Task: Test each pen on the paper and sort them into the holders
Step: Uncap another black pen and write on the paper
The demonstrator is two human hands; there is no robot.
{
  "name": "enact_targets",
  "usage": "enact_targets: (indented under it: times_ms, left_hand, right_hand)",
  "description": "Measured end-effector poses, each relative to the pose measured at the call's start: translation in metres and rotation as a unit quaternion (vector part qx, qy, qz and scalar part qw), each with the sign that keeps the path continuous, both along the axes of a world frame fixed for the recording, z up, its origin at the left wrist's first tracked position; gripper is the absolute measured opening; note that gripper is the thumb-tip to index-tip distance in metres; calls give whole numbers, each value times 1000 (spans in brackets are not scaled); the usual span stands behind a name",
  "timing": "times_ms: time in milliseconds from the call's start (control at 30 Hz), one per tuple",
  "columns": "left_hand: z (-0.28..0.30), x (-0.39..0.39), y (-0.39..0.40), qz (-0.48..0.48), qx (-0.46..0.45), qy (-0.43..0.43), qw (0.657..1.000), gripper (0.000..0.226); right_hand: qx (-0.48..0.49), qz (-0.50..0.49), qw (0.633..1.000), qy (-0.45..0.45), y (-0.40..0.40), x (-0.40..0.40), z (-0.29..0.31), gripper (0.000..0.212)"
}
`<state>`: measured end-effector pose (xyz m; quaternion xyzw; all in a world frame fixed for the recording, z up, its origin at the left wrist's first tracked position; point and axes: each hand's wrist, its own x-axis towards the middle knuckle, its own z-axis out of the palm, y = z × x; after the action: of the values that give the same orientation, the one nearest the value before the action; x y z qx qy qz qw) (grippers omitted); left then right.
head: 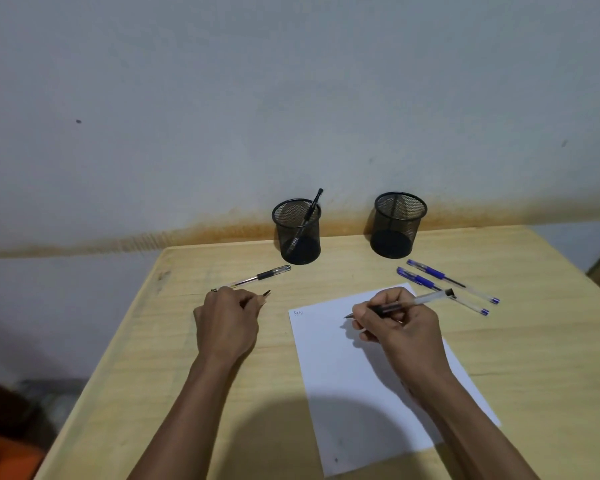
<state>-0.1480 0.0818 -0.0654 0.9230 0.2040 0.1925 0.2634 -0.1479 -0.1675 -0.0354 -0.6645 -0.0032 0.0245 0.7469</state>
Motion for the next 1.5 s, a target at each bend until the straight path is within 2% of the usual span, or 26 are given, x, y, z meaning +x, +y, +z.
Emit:
enact_targets:
  times_ms: [167, 233, 267, 367, 500, 667, 800, 1067, 1500]
  left_hand:
    - [-5, -3, 2, -14, 10, -12, 1000, 31]
    - [-5, -8, -2, -25, 29, -43, 998, 18]
    - [-5, -12, -7, -36, 25, -70, 997, 21]
    - [-4, -25, -21, -139, -17, -134, 981, 33]
    - [-17, -25, -27, -241, 24, -67, 968, 41]
    - [-30, -19, -26, -244, 49, -44, 968, 45]
    - [-39, -16, -25, -244, 82, -97, 961, 42]
    - [-26, -15, -23, -263, 64, -38, 962, 43]
    - [-26, -13, -23, -250, 62, -4, 966, 54]
  right_hand:
    - [-12, -5, 1000, 6, 1, 1, -3, 12]
    - [-18, -7, 1000, 9, 1, 1, -4, 10]
    - [-22, -8, 1000, 9, 0, 2, -4, 9]
    - [-34, -9, 999, -2, -3, 2, -5, 13]
    - [-68, -2, 998, -11, -1, 11, -6, 16]
    - [-148, 40, 987, -43, 14, 25, -7, 15]
    - [-200, 70, 976, -55, 29, 39, -7, 16]
    - [-217, 77, 971, -64, 49, 55, -21, 14]
    - [-243, 94, 960, -98, 50, 66, -38, 13]
